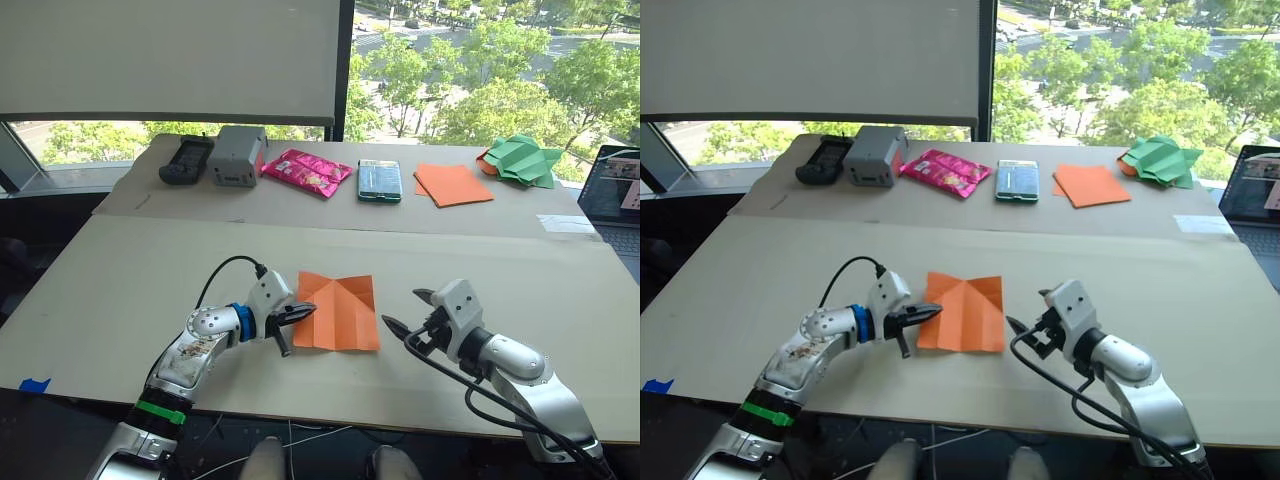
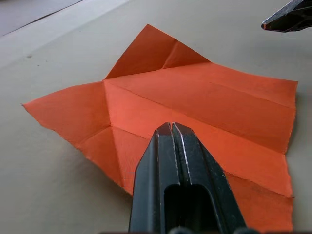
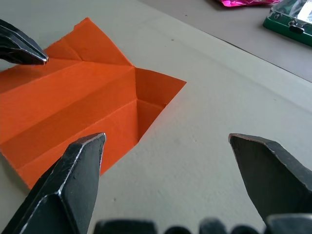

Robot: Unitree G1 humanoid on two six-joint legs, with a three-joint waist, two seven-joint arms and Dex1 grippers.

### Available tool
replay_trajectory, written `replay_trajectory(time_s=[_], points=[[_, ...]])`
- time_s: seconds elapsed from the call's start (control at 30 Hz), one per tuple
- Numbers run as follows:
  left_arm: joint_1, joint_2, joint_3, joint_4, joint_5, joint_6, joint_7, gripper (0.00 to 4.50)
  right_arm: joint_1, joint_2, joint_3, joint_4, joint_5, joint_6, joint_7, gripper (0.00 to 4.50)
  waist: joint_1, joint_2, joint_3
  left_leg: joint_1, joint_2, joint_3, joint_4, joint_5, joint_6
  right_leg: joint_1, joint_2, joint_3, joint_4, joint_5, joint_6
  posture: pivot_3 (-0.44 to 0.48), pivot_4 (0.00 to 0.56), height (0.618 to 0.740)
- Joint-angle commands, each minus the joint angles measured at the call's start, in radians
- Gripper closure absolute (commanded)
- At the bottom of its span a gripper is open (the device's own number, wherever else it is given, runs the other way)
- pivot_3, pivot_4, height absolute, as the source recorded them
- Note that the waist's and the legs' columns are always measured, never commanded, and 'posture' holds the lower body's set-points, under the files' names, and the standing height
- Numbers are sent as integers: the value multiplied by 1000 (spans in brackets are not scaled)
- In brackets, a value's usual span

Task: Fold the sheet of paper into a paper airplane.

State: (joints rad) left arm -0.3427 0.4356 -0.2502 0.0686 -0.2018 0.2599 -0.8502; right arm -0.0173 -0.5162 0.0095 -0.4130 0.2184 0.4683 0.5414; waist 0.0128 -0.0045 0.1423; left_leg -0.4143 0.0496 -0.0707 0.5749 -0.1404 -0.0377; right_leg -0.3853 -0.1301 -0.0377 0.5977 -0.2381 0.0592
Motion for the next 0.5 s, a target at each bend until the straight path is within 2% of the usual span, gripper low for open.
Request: replay_trajectory(time_s=[0.03, 0.13, 0.27, 0.37, 0.43, 0.5], points=[[-18, 1, -31, 50, 60, -30, 0, 4475, 7, -7, -10, -60, 1, 16, -9, 0, -1, 0, 0, 0, 0, 0, 0, 0, 0, 0, 0, 0, 0, 0, 0, 0, 150, 702], [-14, 15, -78, 114, 138, -39, 7, 4475, 13, -14, -9, -71, -1, 42, -12, 0, 0, 1, -4, 1, 0, 0, 0, 0, 0, 0, 0, 0, 1, 0, 0, 0, 150, 702], [4, 37, -107, 133, 177, -63, -13, 4475, 18, -34, -3, -82, -5, 75, -4, 0, -1, 2, -16, 1, 0, 0, 1, -3, -4, 1, 0, 0, 0, 0, 0, 0, 150, 702], [8, 35, -103, 136, 179, -72, -14, 4500, 23, -59, 15, -73, -24, 83, 4, 654, -2, 2, -19, 2, 0, 0, 1, -3, -4, 1, 0, 0, 1, 0, 0, 0, 150, 702], [10, 35, -104, 135, 180, -72, -14, 4500, 27, -77, 38, -63, -42, 83, 12, 1556, -3, 2, -20, 3, 0, 0, 1, -3, -5, 1, 0, 0, 1, 0, 0, 0, 150, 702], [12, 34, -103, 133, 178, -71, -13, 4500, 26, -86, 63, -50, -58, 78, 20, 2201, -3, 2, -20, 3, 0, 0, 1, -3, -4, 1, 0, 0, 1, 0, 0, 0, 150, 702]])
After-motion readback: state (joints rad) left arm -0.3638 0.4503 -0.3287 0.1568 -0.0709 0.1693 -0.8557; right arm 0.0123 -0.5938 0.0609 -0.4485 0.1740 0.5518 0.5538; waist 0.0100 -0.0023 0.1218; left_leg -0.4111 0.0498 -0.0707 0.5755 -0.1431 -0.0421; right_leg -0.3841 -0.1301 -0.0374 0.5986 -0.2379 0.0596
